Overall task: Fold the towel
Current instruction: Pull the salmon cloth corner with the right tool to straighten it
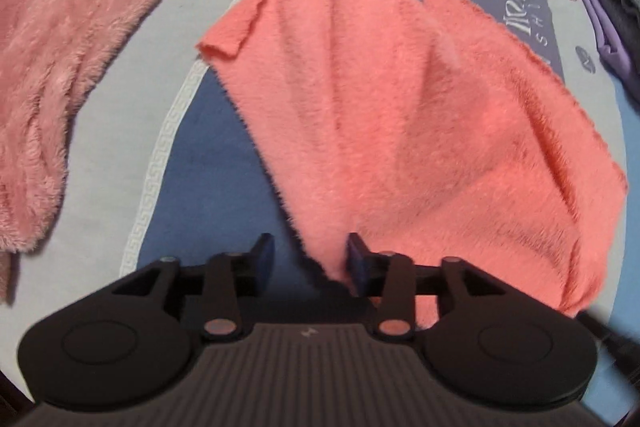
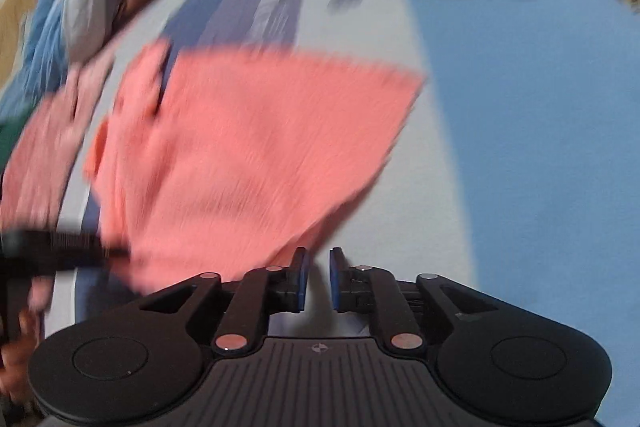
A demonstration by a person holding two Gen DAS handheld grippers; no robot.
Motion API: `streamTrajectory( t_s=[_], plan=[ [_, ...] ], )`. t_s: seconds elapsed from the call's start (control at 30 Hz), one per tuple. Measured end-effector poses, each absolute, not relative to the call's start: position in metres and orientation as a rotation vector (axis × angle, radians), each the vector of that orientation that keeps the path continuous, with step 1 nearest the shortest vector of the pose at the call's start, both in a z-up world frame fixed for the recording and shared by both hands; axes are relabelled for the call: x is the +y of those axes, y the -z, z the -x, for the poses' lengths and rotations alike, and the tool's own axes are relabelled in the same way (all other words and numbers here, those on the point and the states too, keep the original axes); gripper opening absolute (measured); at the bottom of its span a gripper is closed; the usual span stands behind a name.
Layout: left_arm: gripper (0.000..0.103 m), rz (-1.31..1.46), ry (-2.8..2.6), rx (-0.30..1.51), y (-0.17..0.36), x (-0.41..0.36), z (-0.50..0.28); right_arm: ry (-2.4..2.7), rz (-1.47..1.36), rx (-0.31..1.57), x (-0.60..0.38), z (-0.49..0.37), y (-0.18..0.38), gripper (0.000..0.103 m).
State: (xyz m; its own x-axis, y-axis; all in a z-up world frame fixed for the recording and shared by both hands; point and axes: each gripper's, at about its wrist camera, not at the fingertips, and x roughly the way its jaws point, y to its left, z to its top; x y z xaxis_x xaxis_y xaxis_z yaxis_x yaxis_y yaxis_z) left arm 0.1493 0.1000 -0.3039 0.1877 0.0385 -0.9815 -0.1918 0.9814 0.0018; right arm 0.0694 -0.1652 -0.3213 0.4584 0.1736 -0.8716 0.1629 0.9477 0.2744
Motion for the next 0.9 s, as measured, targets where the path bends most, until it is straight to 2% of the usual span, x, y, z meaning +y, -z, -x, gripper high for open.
streamTrajectory(
  t_s=[0.03,0.07,0.1,0.17,0.3,0.33,0.43,0.47,0.6,0.9],
  plan=[
    [0.055,0.125,-0.163,1.376,0.304,0.100,-0.147,0.019,-0.322,1.061,-0.173,-0.074,0.316,0.024],
    [0.065,0.111,-0.164,1.373,0.303,0.100,-0.145,0.037,-0.291,1.028,-0.180,-0.083,0.313,0.035],
    [0.076,0.094,-0.164,1.368,0.301,0.099,-0.142,0.047,-0.254,1.004,-0.186,-0.094,0.312,0.039],
    [0.087,0.066,-0.165,1.355,0.297,0.097,-0.136,0.003,-0.163,0.980,-0.192,-0.121,0.314,0.039],
    [0.090,0.043,-0.143,1.342,0.284,0.098,-0.115,-0.182,0.077,1.009,-0.183,-0.181,0.331,0.047],
    [0.091,0.047,-0.138,1.345,0.282,0.100,-0.108,-0.222,0.123,1.054,-0.179,-0.194,0.339,0.046],
    [0.091,0.068,-0.135,1.350,0.279,0.117,-0.088,-0.287,0.167,1.165,-0.174,-0.211,0.353,0.025],
    [0.092,0.083,-0.136,1.350,0.279,0.121,-0.084,-0.281,0.160,1.169,-0.176,-0.208,0.350,0.002],
    [0.093,0.117,-0.121,1.354,0.275,0.117,-0.080,-0.230,0.135,1.160,-0.184,-0.188,0.332,0.002],
    [0.093,0.066,-0.046,1.332,0.270,0.101,-0.091,0.104,-0.018,1.125,-0.257,-0.084,0.296,0.001]
  ],
)
